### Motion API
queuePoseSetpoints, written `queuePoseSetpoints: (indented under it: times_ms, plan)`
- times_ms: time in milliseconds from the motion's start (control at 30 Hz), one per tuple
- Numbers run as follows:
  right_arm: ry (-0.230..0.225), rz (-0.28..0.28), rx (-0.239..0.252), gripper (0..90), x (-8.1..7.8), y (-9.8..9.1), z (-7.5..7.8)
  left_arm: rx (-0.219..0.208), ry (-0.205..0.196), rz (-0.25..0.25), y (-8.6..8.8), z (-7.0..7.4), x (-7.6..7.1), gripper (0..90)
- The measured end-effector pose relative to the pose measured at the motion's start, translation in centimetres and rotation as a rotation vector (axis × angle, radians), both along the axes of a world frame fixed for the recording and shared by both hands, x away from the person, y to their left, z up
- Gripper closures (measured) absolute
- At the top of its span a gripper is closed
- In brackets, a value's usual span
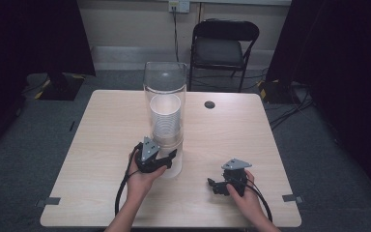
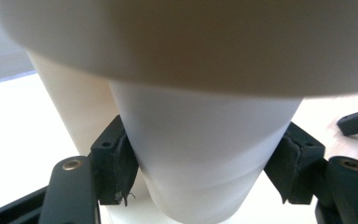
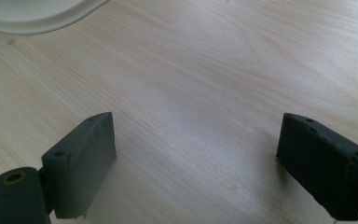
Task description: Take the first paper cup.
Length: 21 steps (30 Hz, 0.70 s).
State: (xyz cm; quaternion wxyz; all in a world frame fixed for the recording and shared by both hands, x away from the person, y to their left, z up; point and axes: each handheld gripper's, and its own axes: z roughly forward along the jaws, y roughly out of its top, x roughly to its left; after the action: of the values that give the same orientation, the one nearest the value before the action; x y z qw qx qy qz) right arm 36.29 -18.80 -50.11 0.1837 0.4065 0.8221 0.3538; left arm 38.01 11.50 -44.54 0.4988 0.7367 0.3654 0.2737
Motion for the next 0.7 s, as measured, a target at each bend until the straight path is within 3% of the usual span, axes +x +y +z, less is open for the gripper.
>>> queuePoseSetpoints:
  times_ms: [67, 100, 233, 267, 300, 333, 367, 400, 433, 500, 533, 600, 700]
  plan:
    - [0.000, 0.000, 0.000, 11.0, 0.0, 0.0, 0.0, -0.022, 0.004, 0.011, -0.2, -0.1, 0.0, 33.3]
    - [0.000, 0.000, 0.000, 11.0, 0.0, 0.0, 0.0, 0.000, 0.006, 0.005, 0.0, 0.0, 0.0, 33.3]
    - [0.000, 0.000, 0.000, 11.0, 0.0, 0.0, 0.0, -0.016, 0.003, 0.003, 0.0, -0.1, 0.1, 33.3]
    - [0.000, 0.000, 0.000, 11.0, 0.0, 0.0, 0.0, 0.004, 0.047, 0.007, -0.1, -0.6, 0.1, 34.0]
    - [0.000, 0.000, 0.000, 11.0, 0.0, 0.0, 0.0, 0.090, 0.160, 0.003, -0.1, -1.9, 0.2, 36.1]
    - [0.001, -0.001, 0.000, 11.0, 0.0, 0.0, 0.0, 0.115, 0.178, 0.008, 0.1, -4.3, -0.3, 36.8]
    - [0.001, -0.001, 0.000, 11.0, 0.0, 0.0, 0.0, 0.115, 0.178, 0.008, 0.1, -4.3, -0.3, 36.9]
    - [0.001, 0.000, 0.000, 11.0, 0.0, 0.0, 0.0, 0.030, 0.161, 0.040, 0.4, -5.0, -0.7, 36.5]
    - [0.002, 0.001, 0.000, 10.9, 0.0, 0.0, 0.0, -0.022, 0.201, 0.007, 0.2, -4.8, -0.8, 35.9]
    - [0.001, 0.002, -0.002, 10.7, 0.0, 0.0, 0.0, 0.033, 0.177, -0.025, -0.2, -4.3, -0.8, 35.5]
    - [0.001, 0.005, 0.000, 10.2, 0.1, 0.0, 0.0, 0.052, 0.183, -0.045, 0.2, -4.7, -1.0, 34.6]
    - [0.002, 0.007, 0.000, 10.2, 0.1, 0.0, 0.0, 0.009, 0.173, -0.054, 0.8, -4.9, -1.3, 34.2]
    - [0.007, 0.015, -0.001, 8.5, 0.2, 0.0, 0.0, 0.002, 0.187, -0.051, 1.0, -4.7, -1.5, 33.3]
